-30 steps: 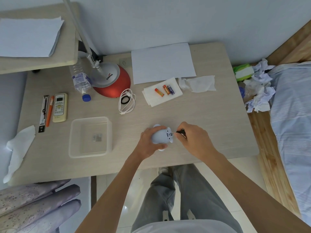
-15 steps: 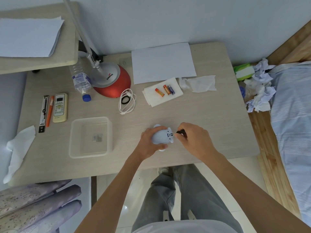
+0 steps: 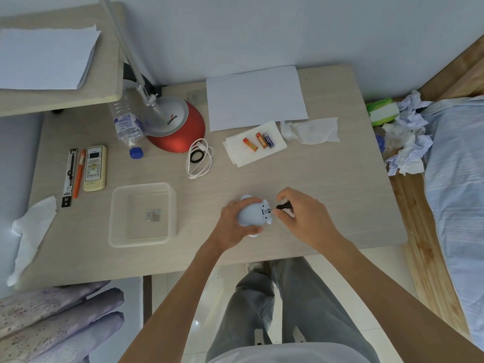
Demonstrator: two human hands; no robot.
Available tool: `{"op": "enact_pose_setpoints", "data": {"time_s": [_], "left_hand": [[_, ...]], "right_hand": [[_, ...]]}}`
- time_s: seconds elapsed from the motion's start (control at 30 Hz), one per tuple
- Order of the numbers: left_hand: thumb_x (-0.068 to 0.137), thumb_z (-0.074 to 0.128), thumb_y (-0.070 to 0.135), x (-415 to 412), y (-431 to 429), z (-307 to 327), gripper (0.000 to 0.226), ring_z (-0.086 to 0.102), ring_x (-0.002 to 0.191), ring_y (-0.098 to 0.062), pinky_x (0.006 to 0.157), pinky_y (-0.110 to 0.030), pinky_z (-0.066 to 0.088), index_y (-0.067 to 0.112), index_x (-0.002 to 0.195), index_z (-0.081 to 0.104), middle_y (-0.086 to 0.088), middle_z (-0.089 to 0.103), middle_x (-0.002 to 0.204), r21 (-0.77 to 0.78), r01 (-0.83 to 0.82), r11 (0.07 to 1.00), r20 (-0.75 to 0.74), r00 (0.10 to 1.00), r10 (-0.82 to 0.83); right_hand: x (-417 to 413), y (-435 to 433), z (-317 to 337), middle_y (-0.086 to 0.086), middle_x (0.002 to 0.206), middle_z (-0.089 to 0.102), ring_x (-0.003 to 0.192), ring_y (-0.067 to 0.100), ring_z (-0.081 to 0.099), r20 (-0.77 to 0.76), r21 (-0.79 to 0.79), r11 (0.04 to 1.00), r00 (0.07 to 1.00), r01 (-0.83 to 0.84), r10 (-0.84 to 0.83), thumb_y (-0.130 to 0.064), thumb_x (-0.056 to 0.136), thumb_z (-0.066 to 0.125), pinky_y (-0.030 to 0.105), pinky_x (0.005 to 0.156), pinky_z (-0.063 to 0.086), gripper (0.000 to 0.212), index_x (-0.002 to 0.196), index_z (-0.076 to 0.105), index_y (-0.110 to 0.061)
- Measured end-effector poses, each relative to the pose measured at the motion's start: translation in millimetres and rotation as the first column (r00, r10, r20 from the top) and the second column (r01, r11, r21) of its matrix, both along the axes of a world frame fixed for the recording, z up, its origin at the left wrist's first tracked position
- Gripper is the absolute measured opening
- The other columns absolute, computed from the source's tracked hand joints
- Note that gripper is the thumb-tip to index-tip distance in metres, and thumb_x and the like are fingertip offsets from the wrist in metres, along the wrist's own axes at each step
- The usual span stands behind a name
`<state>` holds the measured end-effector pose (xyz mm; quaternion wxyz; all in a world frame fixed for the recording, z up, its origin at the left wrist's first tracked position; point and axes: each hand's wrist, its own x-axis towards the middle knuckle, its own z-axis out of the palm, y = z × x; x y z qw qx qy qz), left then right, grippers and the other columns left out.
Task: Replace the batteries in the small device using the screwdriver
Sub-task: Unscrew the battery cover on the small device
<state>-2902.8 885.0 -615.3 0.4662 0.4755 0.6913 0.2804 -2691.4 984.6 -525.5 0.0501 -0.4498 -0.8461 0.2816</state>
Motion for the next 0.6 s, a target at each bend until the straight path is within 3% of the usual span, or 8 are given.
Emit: {"op": "enact_pose_setpoints", "data": {"time_s": [0.13, 0.27, 0.47, 0.6], "left_hand": [[0.070, 0.090, 0.053, -0.4, 0.0, -1.2, 0.081, 0.050, 0.127, -0.028, 0.103, -0.056, 0.055, 0.050, 0.144, 0.056, 0.008, 0.053, 0.142, -0.019, -0.001, 1.000, 0.004, 1.000, 0.001], [0.069, 0.089, 0.056, -0.4, 0.3, 0.9, 0.082, 0.051, 0.128, -0.027, 0.102, -0.055, 0.056, 0.050, 0.144, 0.056, 0.007, 0.054, 0.142, -0.016, 0.000, 1.000, 0.010, 1.000, 0.000], [0.070, 0.089, 0.057, 0.8, 0.7, 1.4, 0.083, 0.051, 0.128, -0.028, 0.101, -0.055, 0.057, 0.049, 0.145, 0.055, 0.006, 0.054, 0.142, -0.022, -0.006, 1.000, 0.012, 1.000, 0.007], [0.069, 0.089, 0.056, 0.4, 0.7, 2.6, 0.082, 0.051, 0.127, -0.028, 0.101, -0.055, 0.057, 0.050, 0.144, 0.056, 0.006, 0.054, 0.142, -0.029, -0.004, 1.000, 0.009, 1.000, 0.004]], "right_hand": [[-1.3, 2.3, 0.2, -0.012, 0.091, 0.068, 0.078, 0.012, 0.064, 0.019, -0.021, 1.000, 1.000, -0.007, 0.007, -0.037, 0.100, 0.071, 0.036, 0.070, 0.058, 0.015, 0.104, 0.067, -0.023], [-5.2, 2.5, -1.9, -0.006, 0.075, 0.065, 0.067, 0.018, 0.060, 0.055, 0.004, 0.999, 0.998, 0.038, -0.038, -0.041, 0.101, 0.069, 0.036, 0.061, 0.051, 0.026, 0.089, 0.067, -0.018], [-2.5, -0.9, 4.6, -0.014, 0.094, 0.065, 0.079, 0.012, 0.063, 0.026, -0.064, 0.998, 1.000, 0.010, -0.008, -0.037, 0.099, 0.069, 0.034, 0.068, 0.053, 0.022, 0.114, 0.059, -0.025], [-3.3, 0.1, 4.5, -0.009, 0.092, 0.072, 0.080, 0.016, 0.068, 0.041, -0.054, 0.998, 0.999, 0.009, -0.006, -0.035, 0.101, 0.068, 0.037, 0.071, 0.056, 0.015, 0.108, 0.063, -0.022]]}}
